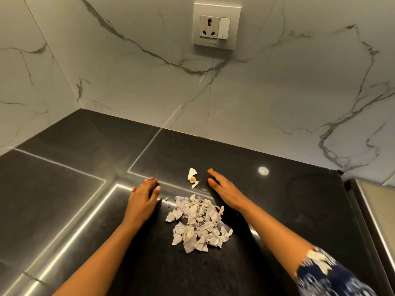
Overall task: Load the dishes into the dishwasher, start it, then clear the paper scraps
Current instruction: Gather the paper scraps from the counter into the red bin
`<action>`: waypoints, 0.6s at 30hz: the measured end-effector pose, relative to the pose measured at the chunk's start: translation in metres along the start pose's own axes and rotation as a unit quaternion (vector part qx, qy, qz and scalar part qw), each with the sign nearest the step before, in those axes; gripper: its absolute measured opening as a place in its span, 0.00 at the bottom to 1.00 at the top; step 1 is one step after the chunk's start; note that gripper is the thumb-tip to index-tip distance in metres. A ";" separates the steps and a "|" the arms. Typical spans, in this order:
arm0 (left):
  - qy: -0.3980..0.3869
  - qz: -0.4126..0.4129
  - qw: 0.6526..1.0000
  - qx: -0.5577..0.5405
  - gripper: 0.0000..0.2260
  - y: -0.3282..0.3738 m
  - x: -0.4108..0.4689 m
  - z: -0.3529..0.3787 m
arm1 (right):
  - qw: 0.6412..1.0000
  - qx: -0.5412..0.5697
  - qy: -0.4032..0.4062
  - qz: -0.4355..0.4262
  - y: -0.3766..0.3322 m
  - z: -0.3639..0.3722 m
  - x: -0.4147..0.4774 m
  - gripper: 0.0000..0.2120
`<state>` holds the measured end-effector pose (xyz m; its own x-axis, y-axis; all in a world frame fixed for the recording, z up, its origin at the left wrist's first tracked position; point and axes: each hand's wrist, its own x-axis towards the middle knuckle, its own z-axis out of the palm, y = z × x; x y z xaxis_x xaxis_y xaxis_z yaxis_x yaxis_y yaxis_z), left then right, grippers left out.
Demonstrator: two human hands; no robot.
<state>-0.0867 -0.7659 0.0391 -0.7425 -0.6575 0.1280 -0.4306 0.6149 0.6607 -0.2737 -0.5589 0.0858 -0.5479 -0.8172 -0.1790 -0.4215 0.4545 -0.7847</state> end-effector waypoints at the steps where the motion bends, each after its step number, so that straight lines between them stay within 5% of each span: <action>1: 0.007 -0.017 0.999 0.039 0.19 -0.005 0.009 -0.001 | 1.000 -0.022 0.000 -0.002 -0.004 0.000 0.019 0.27; 7: 0.011 -0.027 0.993 0.112 0.21 -0.006 0.015 0.001 | 0.964 -0.221 -0.128 -0.075 -0.012 0.019 0.075 0.25; 11: -0.017 -0.032 0.990 0.134 0.22 -0.008 0.017 0.000 | 0.948 -0.219 -0.199 -0.121 -0.007 0.028 0.035 0.26; 15: -0.082 0.000 0.988 0.130 0.22 -0.009 0.013 -0.002 | 0.972 -0.084 -0.209 -0.073 -0.016 0.024 -0.025 0.41; 18: -0.142 0.030 0.981 0.132 0.25 -0.004 0.006 -0.003 | 0.994 0.071 -0.078 -0.004 -0.007 0.008 -0.061 0.37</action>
<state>-0.0882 -0.7730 0.0394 -0.8673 -0.4920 -0.0762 -0.4721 0.7640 0.4398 -0.2322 -0.5150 0.0975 -0.4221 -0.8702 -0.2541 -0.3121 0.4027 -0.8605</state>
